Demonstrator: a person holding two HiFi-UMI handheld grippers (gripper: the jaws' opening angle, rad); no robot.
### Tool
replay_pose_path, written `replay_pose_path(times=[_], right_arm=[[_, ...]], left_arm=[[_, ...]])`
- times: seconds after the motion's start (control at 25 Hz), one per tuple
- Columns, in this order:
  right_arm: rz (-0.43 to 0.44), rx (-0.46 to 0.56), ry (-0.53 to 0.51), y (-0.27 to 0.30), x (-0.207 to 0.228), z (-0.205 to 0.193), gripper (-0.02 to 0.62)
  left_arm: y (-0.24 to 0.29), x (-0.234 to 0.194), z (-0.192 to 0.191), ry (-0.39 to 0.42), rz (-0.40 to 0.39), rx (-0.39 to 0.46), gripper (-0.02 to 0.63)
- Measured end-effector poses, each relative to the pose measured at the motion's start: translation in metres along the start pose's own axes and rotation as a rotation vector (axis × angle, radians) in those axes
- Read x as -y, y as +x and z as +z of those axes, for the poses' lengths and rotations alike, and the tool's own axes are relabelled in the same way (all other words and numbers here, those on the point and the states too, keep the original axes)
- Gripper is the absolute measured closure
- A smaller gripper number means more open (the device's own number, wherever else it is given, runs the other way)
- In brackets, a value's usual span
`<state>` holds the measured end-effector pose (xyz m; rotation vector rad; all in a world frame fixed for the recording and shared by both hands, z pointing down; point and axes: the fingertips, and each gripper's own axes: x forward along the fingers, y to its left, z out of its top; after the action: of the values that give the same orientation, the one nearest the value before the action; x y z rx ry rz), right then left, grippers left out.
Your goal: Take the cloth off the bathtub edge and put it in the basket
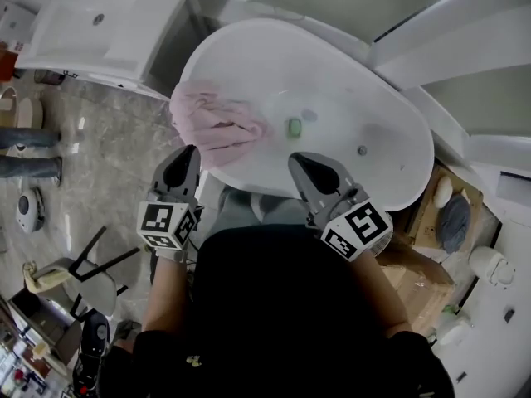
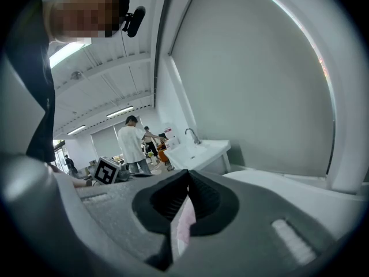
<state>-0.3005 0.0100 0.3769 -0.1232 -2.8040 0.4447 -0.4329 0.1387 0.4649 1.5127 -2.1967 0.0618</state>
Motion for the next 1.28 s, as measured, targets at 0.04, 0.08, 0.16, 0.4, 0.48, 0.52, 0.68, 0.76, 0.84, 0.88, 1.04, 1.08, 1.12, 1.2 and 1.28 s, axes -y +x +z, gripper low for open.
replay_pose_path(times=[0.04,0.08,0.16,0.4,0.48,0.52,0.68,0.76,0.84,0.88,1.04,1.08,1.12,1.2,1.28], right_arm=[[-0.010,-0.001,0.003,0.007,-0.002,0.001,0.598],[-0.021,-0.003,0.007,0.013,-0.003,0.001,0.598],[-0.045,-0.008,0.016,0.025,-0.006,0.001,0.598],[-0.127,-0.027,0.040,0.050,-0.003,-0.005,0.598],[-0.159,-0.032,0.050,0.055,0.000,-0.007,0.598],[-0.175,-0.034,0.055,0.057,0.003,-0.008,0.598],[-0.228,-0.043,0.076,0.063,0.013,-0.014,0.598],[-0.251,-0.050,0.090,0.065,0.016,-0.019,0.598],[-0.271,-0.059,0.103,0.067,0.018,-0.024,0.598],[-0.280,-0.063,0.109,0.068,0.020,-0.027,0.598],[-0.309,-0.075,0.133,0.073,0.026,-0.036,0.598],[-0.314,-0.076,0.139,0.075,0.026,-0.038,0.598],[-0.319,-0.078,0.145,0.076,0.027,-0.040,0.598],[-0.328,-0.083,0.153,0.077,0.027,-0.043,0.598],[-0.338,-0.087,0.162,0.077,0.028,-0.046,0.598]], left_arm=[[0.004,-0.011,-0.006,-0.006,0.004,-0.016,0.578],[0.008,-0.022,-0.011,-0.012,0.006,-0.034,0.552],[0.016,-0.043,-0.025,-0.031,0.003,-0.075,0.504],[0.048,-0.098,-0.079,-0.039,-0.018,-0.224,0.421],[0.060,-0.114,-0.099,-0.031,-0.018,-0.274,0.395],[0.067,-0.121,-0.109,-0.027,-0.016,-0.299,0.381],[0.090,-0.147,-0.148,-0.033,0.005,-0.392,0.334],[0.099,-0.158,-0.166,-0.046,0.016,-0.435,0.311],[0.107,-0.166,-0.181,-0.065,0.023,-0.469,0.298],[0.112,-0.170,-0.187,-0.078,0.027,-0.484,0.290],[0.129,-0.187,-0.213,-0.132,0.038,-0.538,0.276],[0.133,-0.191,-0.219,-0.139,0.040,-0.553,0.275],[0.137,-0.195,-0.227,-0.149,0.043,-0.566,0.273],[0.145,-0.203,-0.242,-0.183,0.053,-0.589,0.269],[0.153,-0.205,-0.246,-0.214,0.060,-0.602,0.267]])
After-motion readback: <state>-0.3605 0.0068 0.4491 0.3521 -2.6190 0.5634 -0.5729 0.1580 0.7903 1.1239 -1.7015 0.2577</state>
